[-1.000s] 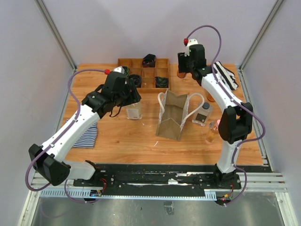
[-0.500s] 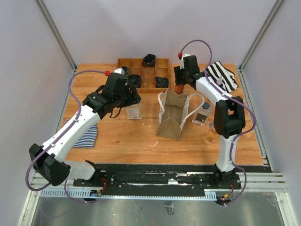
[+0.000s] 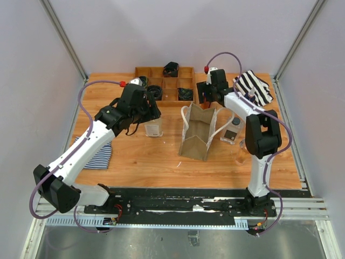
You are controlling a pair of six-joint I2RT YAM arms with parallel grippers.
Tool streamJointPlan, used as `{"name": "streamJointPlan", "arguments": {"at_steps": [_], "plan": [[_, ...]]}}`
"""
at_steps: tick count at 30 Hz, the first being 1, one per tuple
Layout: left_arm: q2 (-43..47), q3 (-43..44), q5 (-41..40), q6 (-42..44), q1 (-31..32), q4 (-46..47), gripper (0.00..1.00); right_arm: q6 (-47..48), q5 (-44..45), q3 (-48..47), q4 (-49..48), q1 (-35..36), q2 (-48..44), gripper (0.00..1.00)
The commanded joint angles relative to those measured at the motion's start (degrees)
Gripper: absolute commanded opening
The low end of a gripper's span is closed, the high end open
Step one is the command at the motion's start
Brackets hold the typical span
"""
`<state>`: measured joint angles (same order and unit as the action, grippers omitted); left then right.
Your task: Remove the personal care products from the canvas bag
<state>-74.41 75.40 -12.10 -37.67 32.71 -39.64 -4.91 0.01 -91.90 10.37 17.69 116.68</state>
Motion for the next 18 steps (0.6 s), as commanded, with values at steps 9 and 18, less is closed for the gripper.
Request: {"name": "streamJointPlan", "arguments": {"at_steps": [9, 18], "plan": [[-1.61, 4.78, -18.04, 4.78, -2.09, 2.5, 0.99, 0.34, 0.38, 2.05, 2.21, -5.8, -27.49, 0.99], [-15.71, 15.27, -31.5, 24.51, -13.83, 21.36, 1.0, -3.83, -10.29, 5.75, 12.09, -14.0, -40.77, 0.99]]}}
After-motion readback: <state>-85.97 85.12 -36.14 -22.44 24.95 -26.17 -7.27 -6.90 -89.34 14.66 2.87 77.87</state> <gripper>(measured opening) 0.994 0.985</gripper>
